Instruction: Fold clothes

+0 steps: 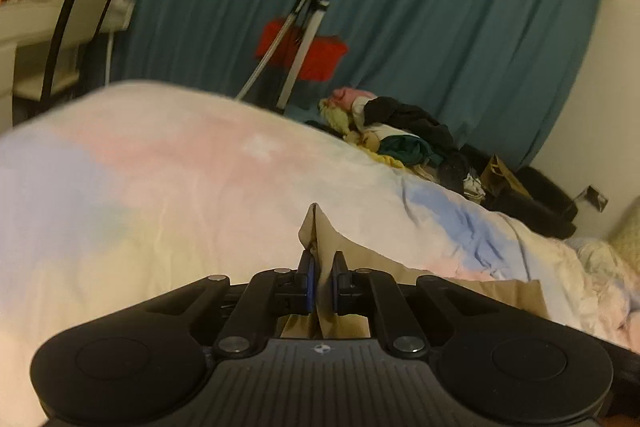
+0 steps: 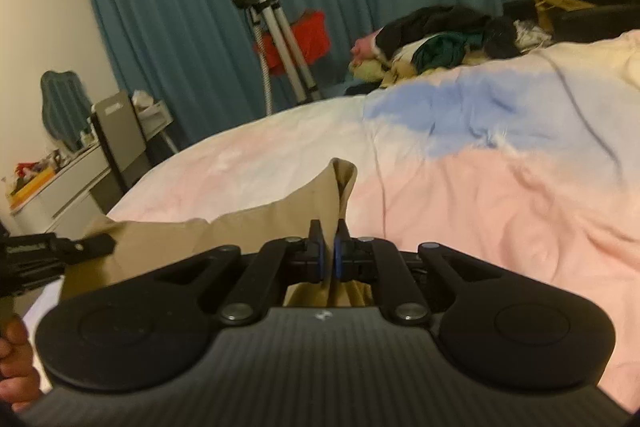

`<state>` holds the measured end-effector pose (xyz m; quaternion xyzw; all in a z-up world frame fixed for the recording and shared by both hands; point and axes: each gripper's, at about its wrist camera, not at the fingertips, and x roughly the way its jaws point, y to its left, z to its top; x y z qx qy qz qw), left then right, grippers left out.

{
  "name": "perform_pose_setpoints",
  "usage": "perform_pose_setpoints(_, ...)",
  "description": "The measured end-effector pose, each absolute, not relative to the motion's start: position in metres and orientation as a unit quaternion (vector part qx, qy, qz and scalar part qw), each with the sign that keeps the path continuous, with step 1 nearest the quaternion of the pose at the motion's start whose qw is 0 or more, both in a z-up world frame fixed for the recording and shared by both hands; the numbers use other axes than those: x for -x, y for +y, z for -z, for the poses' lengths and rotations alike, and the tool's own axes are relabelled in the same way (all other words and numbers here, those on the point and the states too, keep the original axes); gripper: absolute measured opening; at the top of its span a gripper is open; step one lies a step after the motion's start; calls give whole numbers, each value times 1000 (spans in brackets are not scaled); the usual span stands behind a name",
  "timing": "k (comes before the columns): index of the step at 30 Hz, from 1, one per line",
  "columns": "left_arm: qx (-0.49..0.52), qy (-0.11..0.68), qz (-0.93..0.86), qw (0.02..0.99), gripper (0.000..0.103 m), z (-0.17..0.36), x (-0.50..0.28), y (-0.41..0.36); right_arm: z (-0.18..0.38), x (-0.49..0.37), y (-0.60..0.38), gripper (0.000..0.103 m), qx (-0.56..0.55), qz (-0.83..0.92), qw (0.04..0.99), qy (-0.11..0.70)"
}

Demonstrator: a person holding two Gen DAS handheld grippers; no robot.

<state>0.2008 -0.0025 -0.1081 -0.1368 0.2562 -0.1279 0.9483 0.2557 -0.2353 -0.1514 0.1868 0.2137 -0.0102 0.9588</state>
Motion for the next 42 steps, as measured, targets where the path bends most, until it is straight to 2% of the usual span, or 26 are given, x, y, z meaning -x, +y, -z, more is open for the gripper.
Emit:
perform_pose_setpoints(4, 129, 306, 118, 936, 10, 132, -210, -7, 173, -273, -229, 11, -178, 35, 947, 266)
perform_pose_setpoints(5, 123, 314, 112, 935, 13, 137, -210, -7, 177, -274, -229, 12, -182, 37, 944, 273)
perform_pose_setpoints(6, 118, 320, 108, 934, 20, 140, -210, -7, 178, -274, -228, 12, -186, 40, 942, 278)
perform_pose_setpoints(7, 118, 324, 107, 933, 31, 140, -210, -8, 175, -273, -228, 16, -188, 42, 941, 278)
perform_pose_setpoints(9, 115, 329, 107, 931, 45, 139, -209, -9, 165, -266, -225, 35, -182, 46, 947, 260)
perform_pose_setpoints(10, 111, 321, 107, 934, 55, 136, -207, -10, 159, -261, -223, 55, -177, 49, 952, 247)
perform_pose_setpoints(11, 102, 314, 107, 938, 62, 132, -203, -13, 153, -256, -221, 68, -171, 51, 956, 233)
perform_pose_setpoints(12, 92, 306, 108, 941, 72, 128, -200, -16, 147, -252, -219, 70, -167, 51, 960, 220)
perform_pose_setpoints(13, 82, 297, 111, 945, 79, 124, -196, -19, 142, -248, -216, 70, -164, 44, 963, 210)
perform_pose_setpoints(16, 68, 299, 120, 944, 81, 125, -193, -28, 140, -245, -206, 68, -149, 4, 967, 206)
perform_pose_setpoints(18, 61, 309, 125, 941, 81, 129, -194, -34, 147, -252, -197, 55, -125, -10, 967, 224)
perform_pose_setpoints(20, 47, 329, 120, 935, 81, 142, -200, -39, 165, -265, -193, 31, -115, -13, 958, 264)
perform_pose_setpoints(21, 41, 340, 117, 932, 81, 149, -204, -42, 175, -273, -192, 28, -113, -14, 951, 287)
perform_pose_setpoints(27, 35, 356, 110, 927, 80, 154, -197, -46, 171, -261, -188, 30, -113, -13, 947, 300)
perform_pose_setpoints(34, 56, 346, 140, 926, 82, 127, -135, -35, 144, -199, -186, 31, -112, -13, 949, 294)
perform_pose_setpoints(38, 102, 374, 148, 910, 83, 129, -112, -29, 158, -186, -180, 31, -106, -7, 935, 339)
perform_pose_setpoints(42, 102, 411, 134, 896, 81, 148, -113, -29, 180, -189, -179, 31, -120, -5, 925, 360)
